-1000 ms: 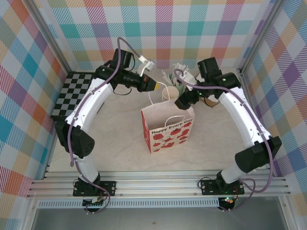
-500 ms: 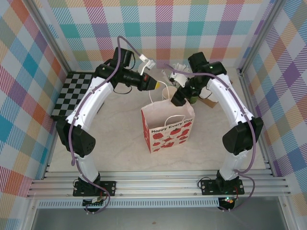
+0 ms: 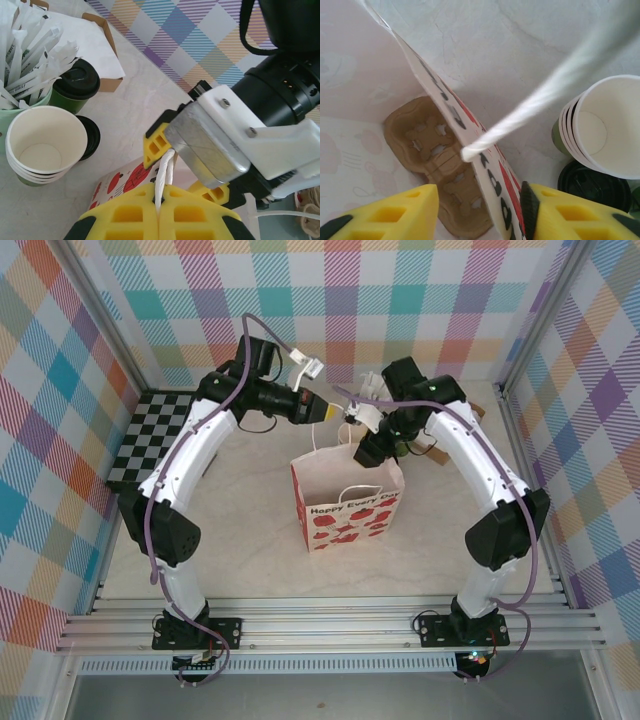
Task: Pack the takeout coffee
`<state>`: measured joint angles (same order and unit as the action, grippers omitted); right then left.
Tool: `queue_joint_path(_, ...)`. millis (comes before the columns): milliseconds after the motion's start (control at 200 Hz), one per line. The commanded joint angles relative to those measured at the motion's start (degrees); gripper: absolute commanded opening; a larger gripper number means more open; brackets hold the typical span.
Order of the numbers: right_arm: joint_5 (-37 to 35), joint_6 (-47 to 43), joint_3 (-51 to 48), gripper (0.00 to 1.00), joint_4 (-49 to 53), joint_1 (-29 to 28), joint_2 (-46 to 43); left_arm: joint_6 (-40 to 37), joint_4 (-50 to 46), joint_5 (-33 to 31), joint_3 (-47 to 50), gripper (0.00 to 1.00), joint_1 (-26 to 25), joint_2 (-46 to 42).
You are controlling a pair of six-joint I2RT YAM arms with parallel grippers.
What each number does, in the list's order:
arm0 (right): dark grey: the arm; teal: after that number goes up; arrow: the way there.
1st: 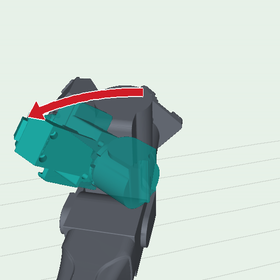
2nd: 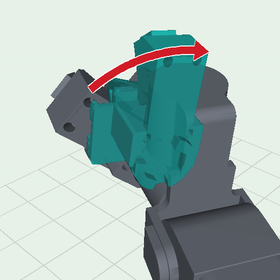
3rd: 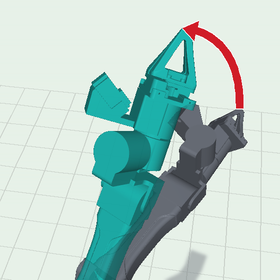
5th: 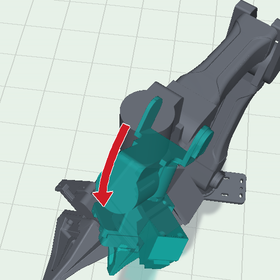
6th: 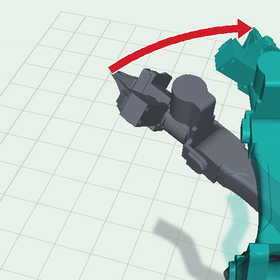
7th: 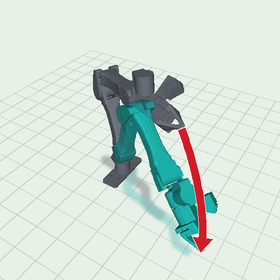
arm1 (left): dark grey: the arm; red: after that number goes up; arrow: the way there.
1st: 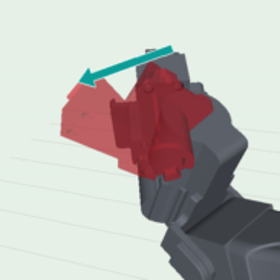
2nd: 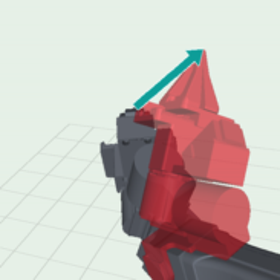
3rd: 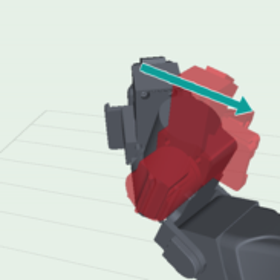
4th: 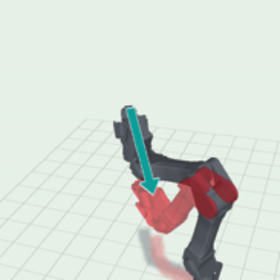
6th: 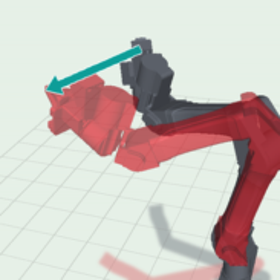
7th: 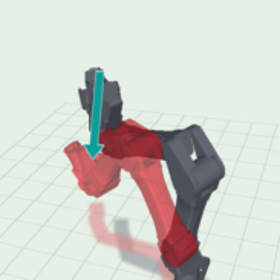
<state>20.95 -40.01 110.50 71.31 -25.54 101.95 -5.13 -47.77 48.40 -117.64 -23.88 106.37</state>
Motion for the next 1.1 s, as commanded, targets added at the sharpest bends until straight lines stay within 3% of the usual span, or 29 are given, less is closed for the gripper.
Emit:
queue_joint_path(0,-0.2,-1.3,-1.3,0.42,0.1,-0.7,-2.6,1.7,1.0,0.7,-3.0,0.04,0.4,0.9)
queue_joint_path(225,-1.6,0.4,-3.2,0.16,-1.2,-2.7,-5.7,3.0,0.8,2.0,-5.1,0.06,0.4,1.6)
queue_joint_path(390,-3.7,8.7,-2.7,0.02,-2.1,-3.4,-6.7,4.7,1.5,1.5,-5.5,0.11,0.5,0.7)
queue_joint_path(535,-4.8,15.2,-5.0,0.00,-3.6,-4.2,-9.0,6.4,2.5,-1.1,-4.2,0.23,0.6,-1.0)
queue_joint_path(580,-4.7,16.7,-6.0,0.00,-4.4,-4.5,-9.8,7.4,2.9,-3.2,-4.2,0.29,0.5,-1.5)
queue_joint_path(685,-4.3,20.5,-8.3,0.00,-6.5,-4.9,-11.0,10.9,3.5,-11.8,-4.0,0.59,0.8,-2.5)
queue_joint_path(765,-4.1,23.4,-10.6,0.00,-9.0,-5.1,-11.8,13.5,4.0,-20.3,-2.8,0.75,1.1,-4.0)
queue_joint_path(965,-4.4,33.5,-9.9,0.00,-13.0,-6.4,-11.8,17.1,8.6,-35.1,5.6,1.00,1.9,-10.5)
queue_joint_path(1095,-7.8,41.3,-9.4,0.00,-15.1,-8.5,-12.4,19.5,9.1,-45.7,8.5,1.00,2.3,-14.1)
